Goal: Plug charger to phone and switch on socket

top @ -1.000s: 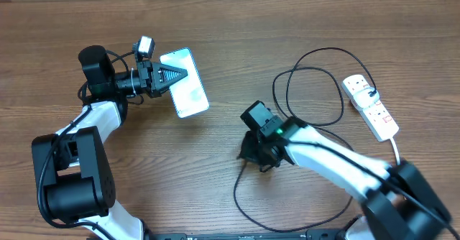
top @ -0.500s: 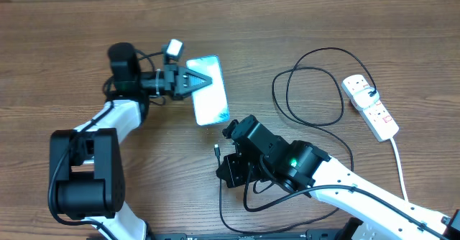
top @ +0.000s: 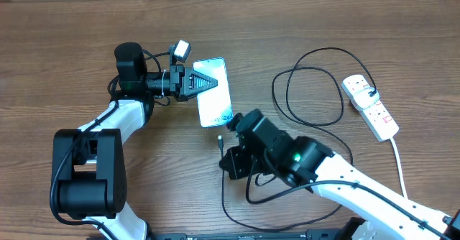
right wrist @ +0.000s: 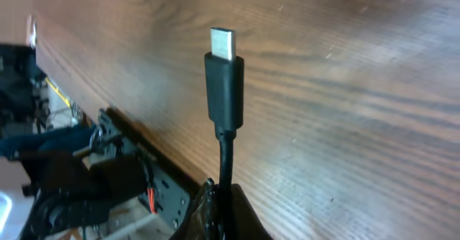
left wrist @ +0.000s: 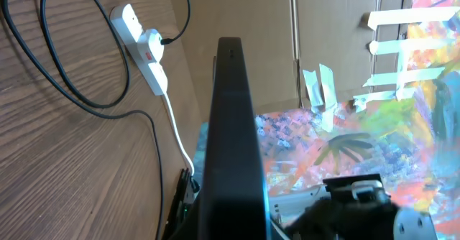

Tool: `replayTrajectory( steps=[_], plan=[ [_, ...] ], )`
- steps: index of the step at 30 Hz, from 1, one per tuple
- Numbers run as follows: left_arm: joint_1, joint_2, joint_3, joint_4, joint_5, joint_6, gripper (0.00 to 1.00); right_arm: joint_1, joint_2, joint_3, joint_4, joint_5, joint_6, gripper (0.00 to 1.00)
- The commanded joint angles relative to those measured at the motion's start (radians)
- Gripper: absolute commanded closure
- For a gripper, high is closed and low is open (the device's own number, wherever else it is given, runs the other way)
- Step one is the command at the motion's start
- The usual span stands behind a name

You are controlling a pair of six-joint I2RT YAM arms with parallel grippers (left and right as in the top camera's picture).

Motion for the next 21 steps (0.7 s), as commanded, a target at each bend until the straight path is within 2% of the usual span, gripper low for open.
replayTrajectory(
  steps=[1,6,15,21],
  plan=[
    [-0.001,0.002,0.023,0.008,0.027,-0.007,0.96,-0.046,-0.004,0.007,0.045,-0.045,-0.024,0.96],
    [-0.001,0.002,0.023,0.008,0.027,-0.007,0.96,-0.063,-0.004,0.007,0.100,-0.100,-0.027,0.96],
    [-0.001,0.002,0.023,0.007,0.027,-0.008,0.96,-0.063,-0.002,0.007,0.092,-0.111,-0.023,0.96],
    [-0.001,0.002,0.023,0.008,0.027,-0.061,0.96,-0.063,-0.001,0.007,0.092,-0.111,-0.018,0.96]
  ],
)
